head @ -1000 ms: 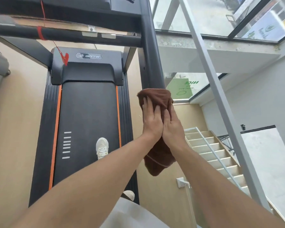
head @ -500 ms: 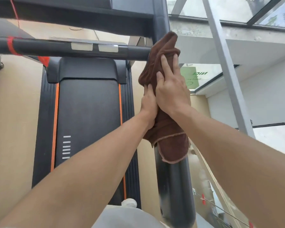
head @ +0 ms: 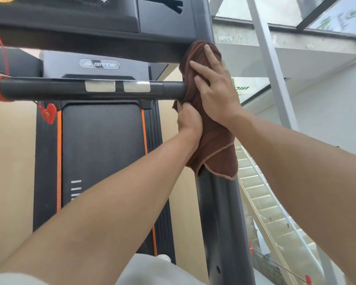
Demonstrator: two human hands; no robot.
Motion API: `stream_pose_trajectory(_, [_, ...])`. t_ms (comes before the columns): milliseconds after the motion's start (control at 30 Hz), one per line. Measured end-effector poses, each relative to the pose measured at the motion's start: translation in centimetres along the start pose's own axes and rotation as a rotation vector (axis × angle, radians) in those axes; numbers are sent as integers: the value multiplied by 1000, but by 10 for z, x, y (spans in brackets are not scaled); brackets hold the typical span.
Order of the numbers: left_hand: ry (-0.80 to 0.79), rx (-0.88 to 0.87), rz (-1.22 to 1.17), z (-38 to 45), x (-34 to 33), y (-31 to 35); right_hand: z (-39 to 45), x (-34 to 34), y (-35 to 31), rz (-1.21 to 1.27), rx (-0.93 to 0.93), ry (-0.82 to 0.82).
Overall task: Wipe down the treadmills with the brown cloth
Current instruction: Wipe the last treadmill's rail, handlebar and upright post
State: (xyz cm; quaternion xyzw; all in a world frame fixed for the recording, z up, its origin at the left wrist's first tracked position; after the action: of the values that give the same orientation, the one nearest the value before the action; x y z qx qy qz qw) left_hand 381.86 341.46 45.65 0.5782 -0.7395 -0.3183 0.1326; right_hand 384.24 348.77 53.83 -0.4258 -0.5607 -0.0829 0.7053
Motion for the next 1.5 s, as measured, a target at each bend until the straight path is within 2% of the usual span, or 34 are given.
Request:
stream_pose_trajectory(67, [-19, -36, 27, -17, 4, -1, -8, 1, 1, 47, -28, 8])
stream_pose_trajectory(167, [-81, -199, 122, -55, 14, -21, -45, 7, 3, 157, -118, 9])
stream_pose_trajectory(300, [-131, -382, 208, -101, 41, -70, -140, 11, 22, 334, -315, -62])
stream_pose_trajectory(367, [-123, -413, 277, -133, 58, -99, -195, 9, 37, 446, -435, -49])
stream_pose_trajectory(467, [-146, -392, 361, -195, 90, -148, -280, 9, 49, 627, -578, 3])
stream_pose_trajectory(633, [-138, -220, 386, -268, 136, -208, -389, 11, 44, 604, -535, 8])
stream_pose_trajectory(767, [-65, -32, 306, -279, 163, -205, -427, 4, 38, 541, -555, 89])
stream_pose_trajectory(833, [-116, 49, 266, -271, 169, -194, -427, 4, 34, 483, -523, 110])
stream_pose_trajectory(900, [-177, 42, 288, -266, 169, -184, -418, 5, 28, 378, -463, 104])
stream_pose_trajectory(1033, [-89, -80, 280, -251, 157, -155, -382, 5, 13, 116, -377, 64])
stream_pose_trajectory(1133, [-54, -196, 277, -230, 145, -116, -337, 5, 9, 48, -392, 63])
stream_pose_trajectory(1267, [-109, -340, 355, -191, 119, -52, -264, 5, 2, 21, -452, 76])
stream_pose_trajectory(1500, [-210, -503, 480, -119, 79, 58, -124, -2, -16, -153, -371, 108])
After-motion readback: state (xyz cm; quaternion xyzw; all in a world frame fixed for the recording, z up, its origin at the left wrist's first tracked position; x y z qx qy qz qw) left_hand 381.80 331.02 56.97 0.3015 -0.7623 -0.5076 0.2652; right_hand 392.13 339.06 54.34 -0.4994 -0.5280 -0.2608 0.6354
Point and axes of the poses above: each hand's wrist, its own z-axis towards the middle knuckle, its own x-axis out of the back of the hand, y = z × x, the point moved 2 cm from there along z, towards the middle knuckle, and after that the axes turned 5 degrees about y, right-handed, at the moved point
